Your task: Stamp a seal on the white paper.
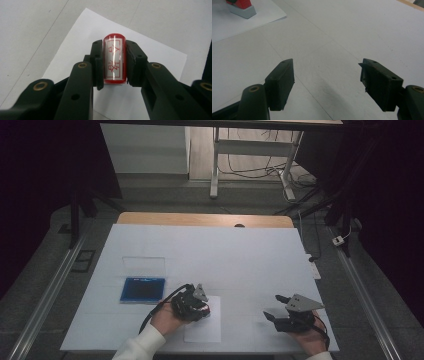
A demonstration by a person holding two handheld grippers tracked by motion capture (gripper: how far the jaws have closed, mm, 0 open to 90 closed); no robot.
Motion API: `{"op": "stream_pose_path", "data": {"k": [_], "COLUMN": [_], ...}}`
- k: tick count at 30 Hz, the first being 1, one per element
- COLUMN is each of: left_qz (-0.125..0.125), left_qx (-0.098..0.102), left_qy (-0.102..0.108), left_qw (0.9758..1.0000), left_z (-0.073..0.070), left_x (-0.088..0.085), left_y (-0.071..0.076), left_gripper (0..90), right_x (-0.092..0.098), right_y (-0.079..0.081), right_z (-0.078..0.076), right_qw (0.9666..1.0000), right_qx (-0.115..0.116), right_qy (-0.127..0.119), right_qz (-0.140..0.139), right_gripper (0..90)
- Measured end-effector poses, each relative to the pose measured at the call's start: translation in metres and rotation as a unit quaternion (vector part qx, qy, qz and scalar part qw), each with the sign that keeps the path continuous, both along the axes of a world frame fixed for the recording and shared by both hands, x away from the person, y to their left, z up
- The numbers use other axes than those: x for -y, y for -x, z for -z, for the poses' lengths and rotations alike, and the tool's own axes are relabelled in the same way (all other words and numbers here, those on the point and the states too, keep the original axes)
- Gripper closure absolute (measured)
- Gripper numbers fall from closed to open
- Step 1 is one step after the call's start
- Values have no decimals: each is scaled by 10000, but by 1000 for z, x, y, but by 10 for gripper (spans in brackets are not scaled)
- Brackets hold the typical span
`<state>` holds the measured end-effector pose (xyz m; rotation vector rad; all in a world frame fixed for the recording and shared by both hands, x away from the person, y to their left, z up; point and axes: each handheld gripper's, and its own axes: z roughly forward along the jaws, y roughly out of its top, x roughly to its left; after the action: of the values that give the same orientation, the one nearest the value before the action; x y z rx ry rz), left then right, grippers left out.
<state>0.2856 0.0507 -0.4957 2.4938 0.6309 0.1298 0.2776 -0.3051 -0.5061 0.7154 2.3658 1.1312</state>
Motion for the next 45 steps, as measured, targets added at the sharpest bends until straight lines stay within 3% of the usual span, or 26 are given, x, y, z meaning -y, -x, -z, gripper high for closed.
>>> {"op": "stream_pose_path", "data": {"k": [35, 36, 39, 45], "left_qz": [2, 11, -19, -207], "left_qx": [36, 107, 259, 309], "left_qy": [10, 92, 15, 552], "left_qw": [10000, 9999, 9997, 9978], "left_z": [-1, -3, -4, -21], "left_x": [0, -1, -3, -19], "left_y": [1, 2, 5, 5], "left_gripper": [708, 707, 704, 703], "right_x": [-2, -2, -2, 0], "right_y": [0, 0, 0, 0], "right_z": [1, 1, 1, 1], "right_qw": [10000, 10000, 10000, 10000], "right_qx": [-10, -15, -13, -23], "right_qy": [40, 34, 13, 34], "right_qz": [-41, -54, -51, -18], "right_gripper": [264, 264, 264, 264]}}
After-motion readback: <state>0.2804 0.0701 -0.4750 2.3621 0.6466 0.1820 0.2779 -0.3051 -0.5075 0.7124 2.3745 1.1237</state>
